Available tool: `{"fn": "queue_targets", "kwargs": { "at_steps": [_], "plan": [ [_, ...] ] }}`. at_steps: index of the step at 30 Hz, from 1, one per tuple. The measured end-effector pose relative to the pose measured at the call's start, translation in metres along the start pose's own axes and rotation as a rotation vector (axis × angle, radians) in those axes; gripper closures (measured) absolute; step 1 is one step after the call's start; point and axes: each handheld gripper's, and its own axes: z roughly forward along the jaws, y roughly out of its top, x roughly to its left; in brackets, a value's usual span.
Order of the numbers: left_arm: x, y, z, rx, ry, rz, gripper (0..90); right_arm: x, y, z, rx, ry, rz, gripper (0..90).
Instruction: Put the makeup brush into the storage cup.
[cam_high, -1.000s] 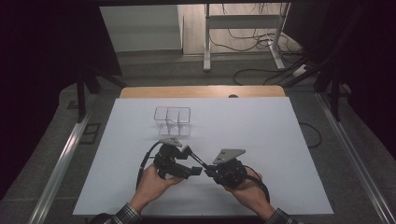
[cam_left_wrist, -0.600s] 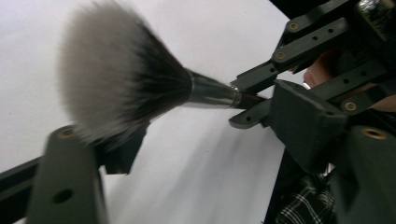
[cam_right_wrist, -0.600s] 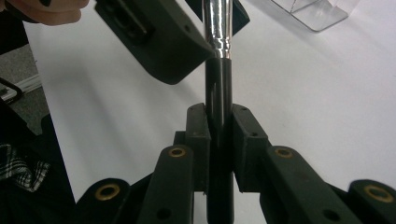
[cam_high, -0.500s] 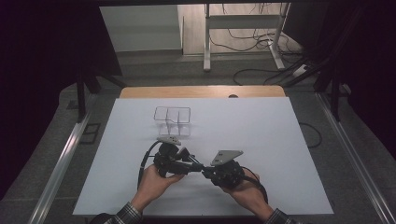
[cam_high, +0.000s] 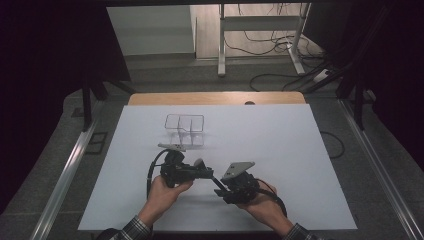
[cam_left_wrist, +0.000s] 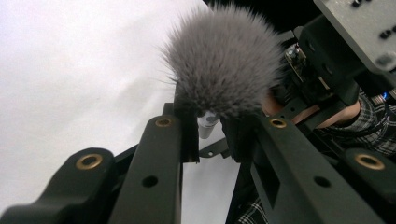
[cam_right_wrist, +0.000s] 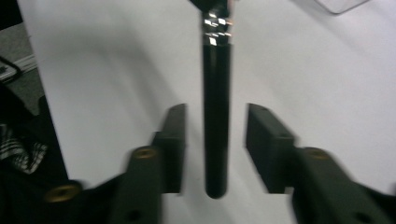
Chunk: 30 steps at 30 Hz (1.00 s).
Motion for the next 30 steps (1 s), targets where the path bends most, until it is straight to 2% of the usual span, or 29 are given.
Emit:
{"fn": "queue_targets", "kwargs": {
  "at_steps": [3, 8, 18, 22, 30],
  "plan": [
    [-0.002, 0.0, -0.002, -0.004, 0.016, 0.016, 76.8, -0.005, 0.0, 0.0, 0.006, 0.002, 0.018, 39.9],
    [-0.004, 0.001, -0.004, 0.002, 0.051, 0.039, 76.7, -0.009, -0.001, 0.0, 0.013, 0.021, 0.033, 31.2],
    [-0.009, 0.001, -0.007, 0.005, 0.099, 0.087, 76.7, -0.01, -0.003, 0.003, 0.022, 0.055, 0.03, 22.5],
    [-0.011, 0.002, -0.008, 0.01, 0.116, 0.12, 76.8, -0.013, -0.005, 0.002, 0.019, 0.067, 0.038, 19.7],
    [-0.01, 0.0, -0.013, 0.014, 0.156, 0.131, 76.8, -0.015, -0.009, 0.0, 0.01, 0.082, 0.047, 14.0]
  ]
}}
